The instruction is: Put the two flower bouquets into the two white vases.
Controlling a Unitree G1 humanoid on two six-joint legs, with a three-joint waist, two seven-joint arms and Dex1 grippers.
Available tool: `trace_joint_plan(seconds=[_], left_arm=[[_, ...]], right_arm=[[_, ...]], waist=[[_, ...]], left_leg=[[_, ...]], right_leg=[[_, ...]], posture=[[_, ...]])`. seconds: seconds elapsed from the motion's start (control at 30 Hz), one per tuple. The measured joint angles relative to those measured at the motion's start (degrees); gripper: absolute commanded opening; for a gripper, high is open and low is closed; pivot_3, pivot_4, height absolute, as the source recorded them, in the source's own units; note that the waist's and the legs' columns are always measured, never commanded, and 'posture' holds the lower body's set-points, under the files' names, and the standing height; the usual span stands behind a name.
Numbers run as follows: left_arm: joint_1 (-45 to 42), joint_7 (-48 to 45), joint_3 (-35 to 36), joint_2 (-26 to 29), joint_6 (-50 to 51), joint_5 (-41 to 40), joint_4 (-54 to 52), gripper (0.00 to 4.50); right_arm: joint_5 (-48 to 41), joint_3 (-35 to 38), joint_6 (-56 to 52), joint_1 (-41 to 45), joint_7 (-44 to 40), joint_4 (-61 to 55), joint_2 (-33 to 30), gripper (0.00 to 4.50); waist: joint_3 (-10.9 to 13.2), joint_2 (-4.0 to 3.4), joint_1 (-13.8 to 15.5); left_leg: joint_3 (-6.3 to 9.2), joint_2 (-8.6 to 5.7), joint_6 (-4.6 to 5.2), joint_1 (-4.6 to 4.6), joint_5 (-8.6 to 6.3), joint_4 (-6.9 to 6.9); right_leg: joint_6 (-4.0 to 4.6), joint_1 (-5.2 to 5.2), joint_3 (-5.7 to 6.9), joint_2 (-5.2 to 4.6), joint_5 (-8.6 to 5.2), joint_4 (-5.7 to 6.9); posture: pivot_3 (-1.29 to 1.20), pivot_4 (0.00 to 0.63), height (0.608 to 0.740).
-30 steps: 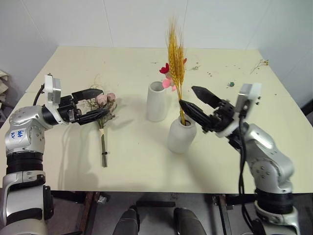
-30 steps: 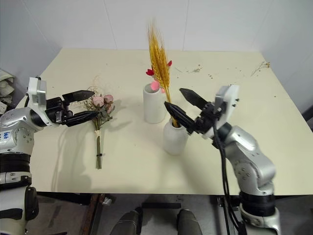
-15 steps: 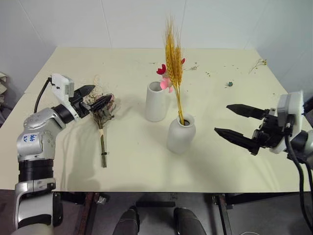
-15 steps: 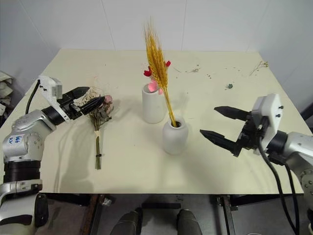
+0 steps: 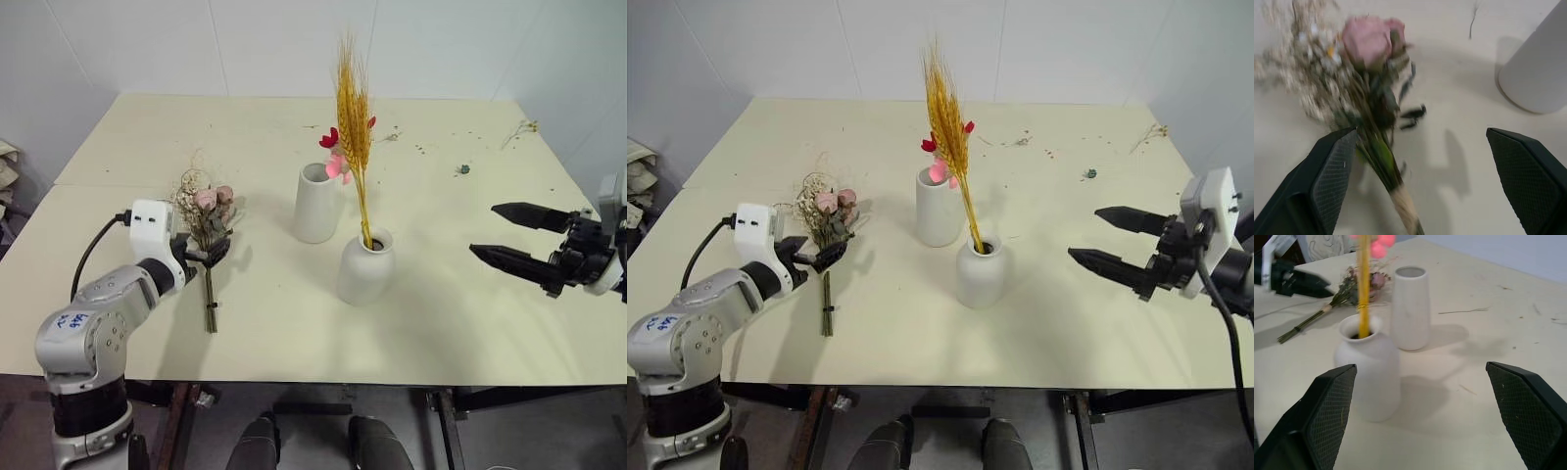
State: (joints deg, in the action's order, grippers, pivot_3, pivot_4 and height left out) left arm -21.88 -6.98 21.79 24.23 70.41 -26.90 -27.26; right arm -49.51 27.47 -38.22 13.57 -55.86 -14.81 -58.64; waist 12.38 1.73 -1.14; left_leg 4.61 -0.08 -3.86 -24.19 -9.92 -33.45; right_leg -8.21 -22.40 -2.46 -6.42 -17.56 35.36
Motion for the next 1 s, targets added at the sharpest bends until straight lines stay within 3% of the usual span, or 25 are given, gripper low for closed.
trace_joint_plan(seconds=[0.4, 0.53, 0.93, 1.0], left_arm=[[-3.5, 6.3, 0.2, -3.2, 12.0, 3.8, 5.1, 4.50], [-5.0, 5.7, -2.6, -2.5, 8.2, 5.6, 9.2, 3.71], [-7.5, 1.7, -8.8, 1.0, 0.4, 9.1, 17.1, 0.06], [-8.6, 1.6, -9.1, 0.7, -1.3, 9.4, 18.8, 0.04]], right_arm=[[2.8, -3.4, -0.6, 3.6, -2.7, 2.9, -0.1, 4.47], [3.0, -3.9, -0.8, 4.0, -2.6, 2.9, -0.1, 4.50], [3.1, -3.9, -0.8, 3.9, -1.2, 2.0, 0.1, 4.50], [3.1, -3.9, -0.8, 3.9, -0.9, 1.6, 0.5, 4.50]], waist=[[0.0, 0.03, 1.0], [0.0, 0.02, 1.2], [-0.1, -0.10, 1.3], [-0.1, -0.10, 1.5]], left_leg=[[-0.26, -0.03, 0.13, -0.07, -0.12, -0.32], [-0.29, -0.03, 0.13, -0.05, -0.13, -0.33], [-0.39, -0.07, 0.16, 0.00, -0.25, -0.40], [-0.40, -0.08, 0.20, -0.03, -0.25, -0.40]], right_leg=[[0.27, 0.11, -0.22, -0.01, -0.04, -0.34], [0.25, 0.14, -0.24, -0.02, -0.02, -0.37], [0.30, 0.79, -0.17, -0.14, 0.44, -1.50], [0.27, 0.80, -0.17, -0.15, 0.46, -1.54]], posture=[[0.00, 0.150, 0.740], [0.00, 0.150, 0.740], [0.00, 0.150, 0.740], [0.00, 0.150, 0.740]])
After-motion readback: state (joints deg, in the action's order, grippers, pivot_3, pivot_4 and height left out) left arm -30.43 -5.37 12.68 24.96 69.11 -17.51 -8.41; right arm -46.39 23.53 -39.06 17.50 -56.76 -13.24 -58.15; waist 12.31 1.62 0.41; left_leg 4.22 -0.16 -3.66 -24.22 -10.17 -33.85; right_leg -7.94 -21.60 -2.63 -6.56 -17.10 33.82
